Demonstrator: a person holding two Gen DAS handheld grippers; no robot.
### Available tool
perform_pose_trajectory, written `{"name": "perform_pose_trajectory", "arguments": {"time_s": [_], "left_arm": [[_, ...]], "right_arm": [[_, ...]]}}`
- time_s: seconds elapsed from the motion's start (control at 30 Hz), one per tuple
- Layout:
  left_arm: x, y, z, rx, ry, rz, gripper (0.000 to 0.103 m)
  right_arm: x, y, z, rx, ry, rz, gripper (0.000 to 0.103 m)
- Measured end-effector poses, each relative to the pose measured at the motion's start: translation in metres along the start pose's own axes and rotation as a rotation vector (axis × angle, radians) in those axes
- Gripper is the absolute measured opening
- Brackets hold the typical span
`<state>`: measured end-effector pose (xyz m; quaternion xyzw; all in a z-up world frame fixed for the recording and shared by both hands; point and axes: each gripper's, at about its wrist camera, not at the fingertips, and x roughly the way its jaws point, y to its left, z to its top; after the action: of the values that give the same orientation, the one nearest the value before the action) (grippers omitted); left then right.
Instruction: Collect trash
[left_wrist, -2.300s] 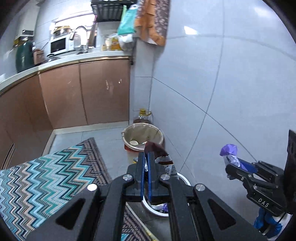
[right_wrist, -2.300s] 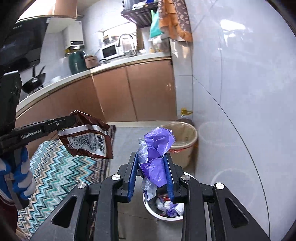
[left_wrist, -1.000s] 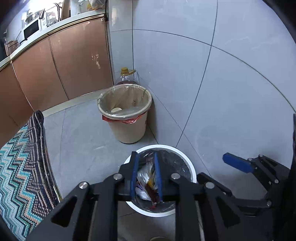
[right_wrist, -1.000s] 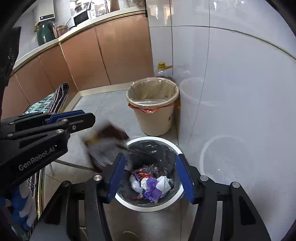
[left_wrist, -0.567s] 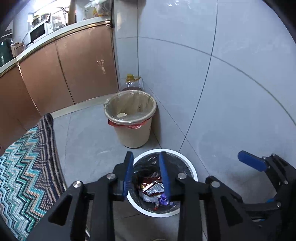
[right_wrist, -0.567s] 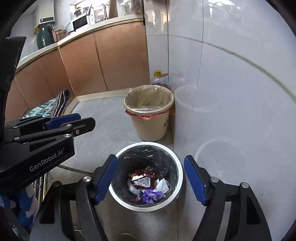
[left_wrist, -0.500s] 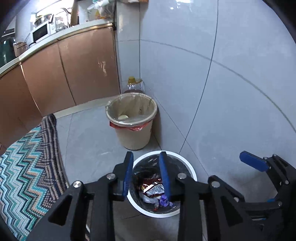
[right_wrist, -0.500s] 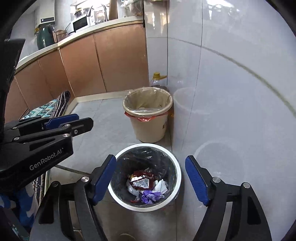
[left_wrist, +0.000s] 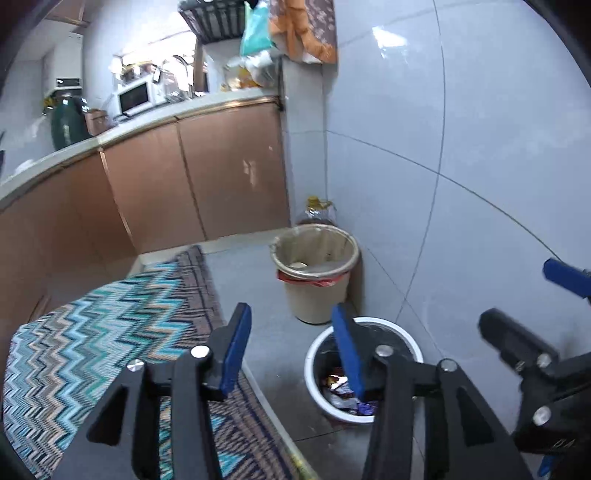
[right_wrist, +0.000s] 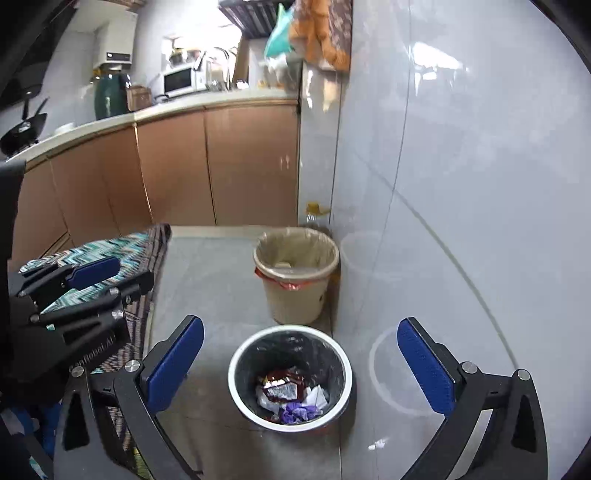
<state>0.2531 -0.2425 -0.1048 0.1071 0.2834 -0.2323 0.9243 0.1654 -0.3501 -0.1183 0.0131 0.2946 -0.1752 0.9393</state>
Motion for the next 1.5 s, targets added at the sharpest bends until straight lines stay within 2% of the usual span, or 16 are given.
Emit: {"name": "perform_pose_trajectory", "arguments": {"time_s": [0.57, 0.73, 1.03, 1.33, 1.5], "left_arm": [[-0.124, 0.077, -0.035, -0.103, -0.147, 0.235, 0.062], [-0.152, 0.091, -0.047, -0.146, -0.176, 0.290, 0.064], [-0.197, 0.104, -0.069, -0.187, -0.237, 0.333, 0.064], [-0.230, 0.110, -0.092, -0.201, -0.244, 0.384, 0.064], [-0.236, 0.107, -0.102, -0.205, -0.245, 0.382, 0.064]], "right_arm": [[-0.108, 0.061, 0.003, -0.100, -0.185, 0.055, 0.103], [-0.130, 0.071, -0.002, -0.112, -0.215, 0.073, 0.103], [-0.155, 0.074, -0.020, -0.114, -0.239, 0.105, 0.103], [-0.184, 0.079, -0.034, -0.123, -0.281, 0.129, 0.103], [-0.193, 0.083, -0.038, -0.133, -0.297, 0.132, 0.103]]}}
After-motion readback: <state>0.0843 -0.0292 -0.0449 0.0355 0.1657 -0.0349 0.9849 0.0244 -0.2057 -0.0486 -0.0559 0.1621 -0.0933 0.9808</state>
